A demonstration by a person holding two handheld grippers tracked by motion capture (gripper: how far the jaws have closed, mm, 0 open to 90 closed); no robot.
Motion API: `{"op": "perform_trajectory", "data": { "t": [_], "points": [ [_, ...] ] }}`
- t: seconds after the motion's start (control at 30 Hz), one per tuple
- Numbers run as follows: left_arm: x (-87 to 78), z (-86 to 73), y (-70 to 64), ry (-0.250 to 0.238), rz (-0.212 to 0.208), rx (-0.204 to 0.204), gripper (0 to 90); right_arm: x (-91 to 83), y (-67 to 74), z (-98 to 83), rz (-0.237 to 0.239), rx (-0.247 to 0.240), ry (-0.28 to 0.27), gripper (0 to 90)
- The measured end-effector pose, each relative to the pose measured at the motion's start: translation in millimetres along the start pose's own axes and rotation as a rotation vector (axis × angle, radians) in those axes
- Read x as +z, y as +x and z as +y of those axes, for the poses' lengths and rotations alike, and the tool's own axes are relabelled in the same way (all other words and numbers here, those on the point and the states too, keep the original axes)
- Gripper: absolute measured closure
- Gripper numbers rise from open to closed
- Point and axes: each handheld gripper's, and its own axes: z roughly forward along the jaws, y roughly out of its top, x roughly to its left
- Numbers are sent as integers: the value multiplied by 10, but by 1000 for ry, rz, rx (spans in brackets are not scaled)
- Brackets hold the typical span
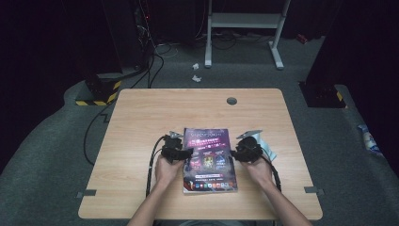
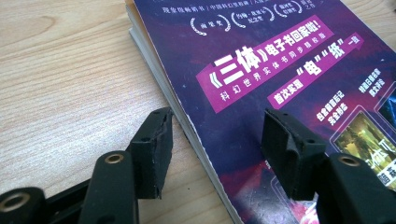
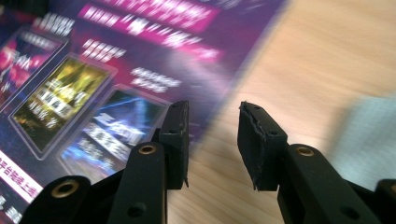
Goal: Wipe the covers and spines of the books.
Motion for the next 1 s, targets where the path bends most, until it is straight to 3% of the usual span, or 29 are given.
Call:
{"op": "perform_trajectory", "data": {
  "t": [0.07, 0.13, 0.17, 0.2, 0.23, 0.47, 0.53, 0.57, 0.63, 0.7, 0.8, 1.0],
  "points": [
    [-1, -1, 4, 2, -2, 5, 430, -168, -199, -51, -54, 28, -14, 630],
    [-1, -1, 4, 1, -2, 4, 430, -202, -254, -65, -66, 38, -8, 625],
    [-1, 1, 5, 2, -2, 3, 429, -252, -404, -113, -94, 68, 7, 589],
    [-1, 1, 5, 2, -2, 3, 430, -252, -404, -113, -94, 68, 7, 589],
    [-1, 3, 5, 3, -2, 0, 429, -240, -496, -150, -98, 79, 30, 548],
    [1, 12, 22, 2, -9, -20, 411, -51, -503, -145, -104, 79, 79, 512],
    [11, 14, 29, -8, -14, -35, 411, -5, -525, -119, -113, 85, 77, 562],
    [26, 22, 43, -19, -16, -42, 414, 5, -524, -100, -123, 79, 74, 673],
    [35, 25, 48, -27, -17, -47, 417, 9, -525, -101, -119, 73, 72, 715],
    [63, 109, 56, 14, -22, -25, 423, 6, -486, -101, -114, 52, 79, 787],
    [107, 181, 58, 39, -18, -14, 417, -3, -443, -96, -98, 32, 93, 802],
    [123, 188, 67, 33, -21, 7, 429, 41, -410, 1, -78, 22, 113, 808]
  ]
}}
